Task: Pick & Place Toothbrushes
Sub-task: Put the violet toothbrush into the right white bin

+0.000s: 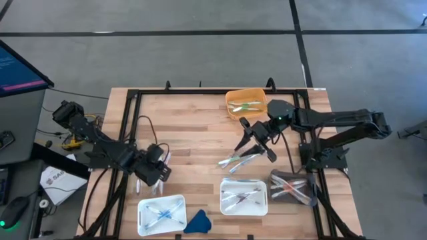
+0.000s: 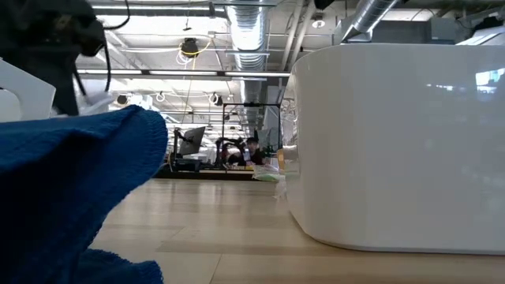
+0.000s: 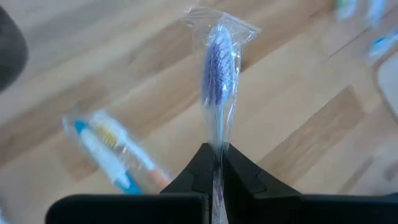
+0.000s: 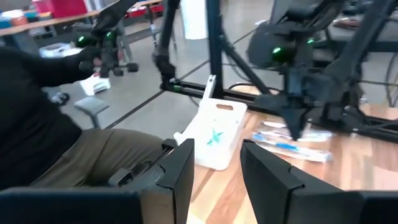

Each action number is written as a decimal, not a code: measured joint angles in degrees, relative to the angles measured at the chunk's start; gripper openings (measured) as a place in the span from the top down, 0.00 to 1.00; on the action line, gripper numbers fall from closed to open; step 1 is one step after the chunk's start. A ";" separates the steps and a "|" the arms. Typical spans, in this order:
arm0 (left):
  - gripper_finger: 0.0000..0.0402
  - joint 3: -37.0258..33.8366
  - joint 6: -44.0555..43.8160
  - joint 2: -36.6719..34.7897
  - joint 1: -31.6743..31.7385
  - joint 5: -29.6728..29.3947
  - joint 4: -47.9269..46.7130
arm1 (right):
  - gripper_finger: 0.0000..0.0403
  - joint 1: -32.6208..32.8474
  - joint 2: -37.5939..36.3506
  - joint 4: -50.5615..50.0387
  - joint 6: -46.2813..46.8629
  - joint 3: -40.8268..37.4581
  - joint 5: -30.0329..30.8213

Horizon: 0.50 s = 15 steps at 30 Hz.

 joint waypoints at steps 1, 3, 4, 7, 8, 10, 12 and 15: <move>0.99 0.48 0.66 0.00 0.00 -0.98 0.03 | 0.69 0.52 -0.43 -0.78 -0.49 -0.02 0.00; 0.99 1.16 2.16 0.00 0.00 -2.71 0.15 | 0.69 1.75 -1.03 -1.51 -1.18 0.00 -0.02; 0.99 1.38 2.93 0.00 0.00 -3.67 0.17 | 0.69 2.35 -1.24 -1.53 -1.19 0.00 -0.01; 0.99 1.99 4.92 0.00 0.03 -6.38 0.34 | 0.69 4.32 -1.50 -1.35 -1.33 0.02 -0.02; 0.99 2.14 5.67 -0.03 0.20 -7.23 0.37 | 0.69 5.05 -1.50 -1.47 -1.44 0.02 0.00; 0.99 2.52 7.38 -0.09 0.72 -8.36 0.38 | 0.69 6.34 -1.48 -1.60 -2.38 0.00 0.00; 0.99 2.98 9.51 -0.09 1.48 -9.41 0.59 | 0.69 7.67 -1.48 -1.43 -2.68 0.00 0.00; 0.99 4.07 13.11 -0.09 2.99 -10.75 0.92 | 0.69 9.43 -1.48 -1.37 -2.83 0.00 0.00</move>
